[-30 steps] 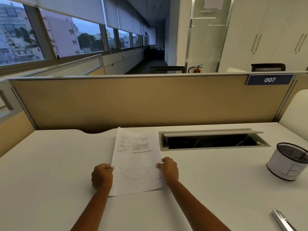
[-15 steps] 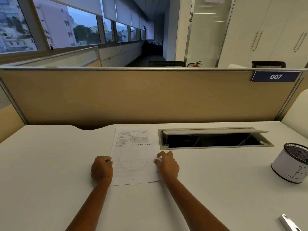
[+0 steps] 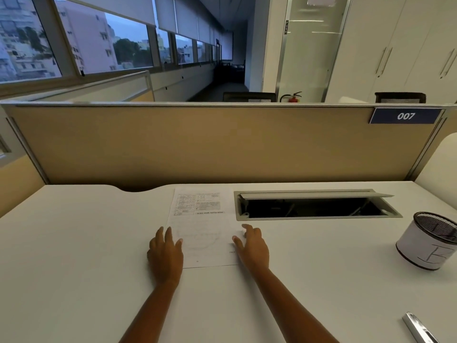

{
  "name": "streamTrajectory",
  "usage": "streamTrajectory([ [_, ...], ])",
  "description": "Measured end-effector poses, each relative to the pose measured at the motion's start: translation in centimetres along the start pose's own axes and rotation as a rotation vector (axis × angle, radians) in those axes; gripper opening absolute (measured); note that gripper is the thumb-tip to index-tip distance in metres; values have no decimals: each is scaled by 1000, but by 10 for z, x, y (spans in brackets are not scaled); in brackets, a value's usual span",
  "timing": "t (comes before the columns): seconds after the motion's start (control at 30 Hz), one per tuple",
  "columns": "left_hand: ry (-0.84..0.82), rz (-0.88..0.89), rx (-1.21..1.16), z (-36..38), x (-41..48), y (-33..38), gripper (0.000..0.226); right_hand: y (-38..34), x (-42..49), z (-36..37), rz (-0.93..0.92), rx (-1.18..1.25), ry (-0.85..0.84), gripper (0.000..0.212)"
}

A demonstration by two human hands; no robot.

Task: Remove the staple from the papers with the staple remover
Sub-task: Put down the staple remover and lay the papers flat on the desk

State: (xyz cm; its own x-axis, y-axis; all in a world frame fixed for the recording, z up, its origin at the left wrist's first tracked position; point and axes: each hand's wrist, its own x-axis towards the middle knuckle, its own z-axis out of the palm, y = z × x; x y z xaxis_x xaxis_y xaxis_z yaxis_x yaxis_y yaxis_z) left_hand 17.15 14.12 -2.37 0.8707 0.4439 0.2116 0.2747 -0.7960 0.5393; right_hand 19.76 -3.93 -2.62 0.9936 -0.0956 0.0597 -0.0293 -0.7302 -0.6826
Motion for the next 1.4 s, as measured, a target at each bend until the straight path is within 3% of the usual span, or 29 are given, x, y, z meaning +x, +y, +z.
streamTrajectory([
  [0.17,-87,203,37,6,-38,22,39,14,-24,-24,6,19,-3,34],
  [0.27,-151,264,87,8,-61,33,73,32,-43,-48,-53,-77,34,31],
  [0.43,-169,318,167,13,-101,50,77,70,-77,-99,-108,-351,215,22],
  [0.6,-187,336,219,12,-137,54,78,112,-114,-144,14,-538,260,38],
  [0.7,-175,338,240,13,-145,50,78,132,-130,-155,76,-594,290,26],
  [0.83,-175,332,234,9,-160,53,70,156,-151,-165,187,-517,195,47],
  [0.93,-167,331,222,8,-166,54,65,159,-162,-169,258,-506,237,33],
  [1.13,-123,309,215,7,-170,50,64,160,-169,-170,297,-453,276,35],
  [1.4,-112,306,231,7,-162,47,68,164,-162,-175,290,-531,199,50],
])
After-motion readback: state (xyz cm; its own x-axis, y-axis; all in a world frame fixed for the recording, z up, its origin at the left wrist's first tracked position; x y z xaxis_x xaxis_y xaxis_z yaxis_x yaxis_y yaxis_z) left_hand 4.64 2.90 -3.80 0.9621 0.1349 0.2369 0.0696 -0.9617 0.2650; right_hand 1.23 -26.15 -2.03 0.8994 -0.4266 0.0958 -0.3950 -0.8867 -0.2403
